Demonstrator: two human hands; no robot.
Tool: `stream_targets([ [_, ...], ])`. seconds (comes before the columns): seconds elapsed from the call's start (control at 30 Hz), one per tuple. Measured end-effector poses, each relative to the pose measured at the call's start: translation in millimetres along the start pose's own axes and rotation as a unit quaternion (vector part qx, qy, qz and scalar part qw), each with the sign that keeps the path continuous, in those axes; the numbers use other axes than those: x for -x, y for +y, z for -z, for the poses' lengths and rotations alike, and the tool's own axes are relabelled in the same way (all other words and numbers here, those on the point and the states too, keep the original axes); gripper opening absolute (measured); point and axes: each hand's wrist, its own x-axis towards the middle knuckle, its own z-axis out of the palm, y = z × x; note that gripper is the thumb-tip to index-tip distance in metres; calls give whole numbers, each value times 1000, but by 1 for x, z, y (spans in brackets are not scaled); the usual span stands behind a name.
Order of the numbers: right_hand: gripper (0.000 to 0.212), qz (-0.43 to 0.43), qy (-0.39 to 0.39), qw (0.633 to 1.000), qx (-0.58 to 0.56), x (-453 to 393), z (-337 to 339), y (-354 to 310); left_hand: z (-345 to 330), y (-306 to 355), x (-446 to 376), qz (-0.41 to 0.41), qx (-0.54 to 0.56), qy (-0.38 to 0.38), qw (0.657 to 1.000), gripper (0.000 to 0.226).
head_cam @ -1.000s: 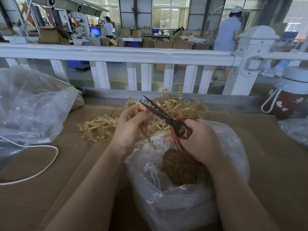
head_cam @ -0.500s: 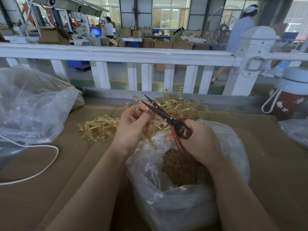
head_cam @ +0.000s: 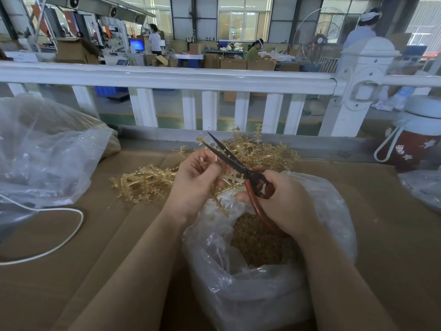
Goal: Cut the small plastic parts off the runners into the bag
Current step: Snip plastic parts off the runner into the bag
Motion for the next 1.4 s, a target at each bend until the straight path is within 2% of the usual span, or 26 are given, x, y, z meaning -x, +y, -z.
stream_targets([
  [0.17,63,-6,5,1000,-7,0,1,-1,0,1,1,19,20,17,999,16],
  [0.27,67,-11,15,1000,-22,0,1,0,0,2,1,0,25,18,1000,16],
  [0.4,49,-3,16,1000,-21,1,1,0,3,1,-1,-14,11,21,1000,18],
  [0.57,53,-2,6,1000,-25,1,0,0,1,0,-1,-16,7,37,999,18],
  [0.9,43,-3,7,1000,-4,1,1,-1,-4,2,1,-24,-6,10,1000,21],
  [1.0,47,-1,7,1000,4,1,2,-2,-4,3,2,-26,-6,9,1000,25],
  [1.4,63,5,12,1000,-9,1,4,-5,-2,2,2,-24,-7,8,1000,17],
])
